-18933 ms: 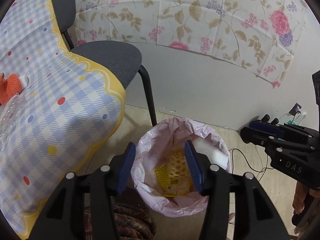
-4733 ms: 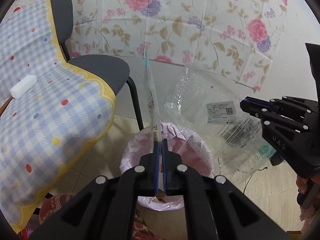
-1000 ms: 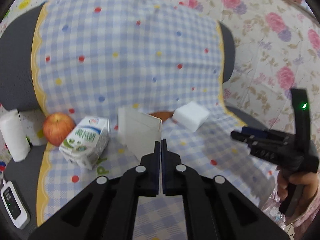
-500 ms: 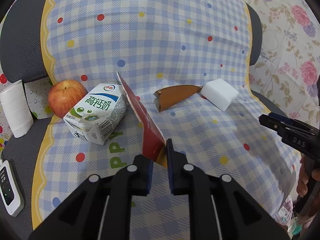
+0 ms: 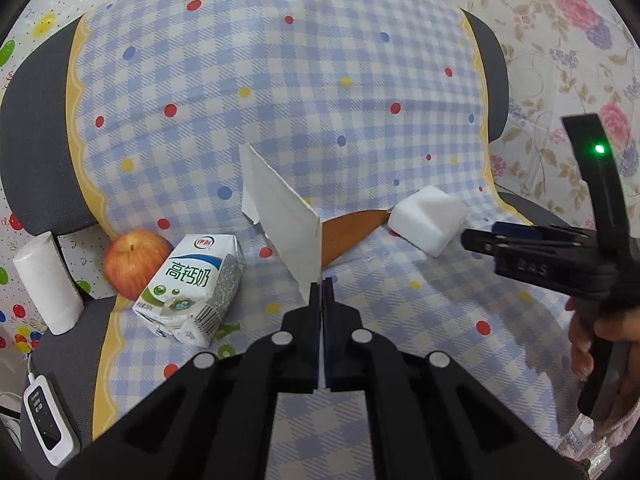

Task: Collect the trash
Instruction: 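Grasp the red card with the left tool while the right tool grasps the white sponge, then carry the red card and white sponge over the trash bin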

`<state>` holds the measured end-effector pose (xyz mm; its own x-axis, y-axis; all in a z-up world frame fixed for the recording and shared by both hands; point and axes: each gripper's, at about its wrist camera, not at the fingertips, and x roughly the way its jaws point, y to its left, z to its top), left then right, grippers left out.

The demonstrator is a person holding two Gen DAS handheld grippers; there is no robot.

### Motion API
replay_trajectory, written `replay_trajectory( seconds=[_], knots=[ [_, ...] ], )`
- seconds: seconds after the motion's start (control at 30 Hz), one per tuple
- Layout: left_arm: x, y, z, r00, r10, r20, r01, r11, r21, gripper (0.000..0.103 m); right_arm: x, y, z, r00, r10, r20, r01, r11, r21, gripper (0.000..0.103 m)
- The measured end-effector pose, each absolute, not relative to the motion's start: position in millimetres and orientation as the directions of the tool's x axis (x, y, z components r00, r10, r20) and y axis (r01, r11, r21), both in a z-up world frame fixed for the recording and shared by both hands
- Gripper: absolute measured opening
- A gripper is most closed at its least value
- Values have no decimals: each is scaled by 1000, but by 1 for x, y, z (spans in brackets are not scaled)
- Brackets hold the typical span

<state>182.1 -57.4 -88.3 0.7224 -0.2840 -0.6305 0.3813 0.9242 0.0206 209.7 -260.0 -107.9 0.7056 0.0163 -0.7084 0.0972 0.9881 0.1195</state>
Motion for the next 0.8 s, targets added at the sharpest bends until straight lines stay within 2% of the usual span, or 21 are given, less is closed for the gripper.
replay_trajectory(
  seconds=[0.37,0.4,0.43,0.5,0.63,0.8],
  knots=[
    [185,-44,-95,714,-279,-642,357,934,-8,0,264,-239,-129,640,-37,-768,144,987,73,50],
    [186,-43,-95,711,-280,-645,356,934,-13,0,267,-238,-131,632,-42,-774,149,987,68,49],
    [186,-42,-96,710,-281,-646,355,935,-16,0,270,-238,-132,626,-39,-779,151,986,71,38],
    [185,-40,-96,709,-282,-646,354,935,-21,0,270,-238,-131,629,-56,-776,161,985,59,26],
    [175,-37,-89,712,-306,-632,374,927,-27,0,255,-238,-121,666,-49,-745,135,989,57,22],
    [138,-38,-71,715,-375,-590,434,900,-47,0,206,-241,-96,716,13,-698,67,994,87,22]
  ],
)
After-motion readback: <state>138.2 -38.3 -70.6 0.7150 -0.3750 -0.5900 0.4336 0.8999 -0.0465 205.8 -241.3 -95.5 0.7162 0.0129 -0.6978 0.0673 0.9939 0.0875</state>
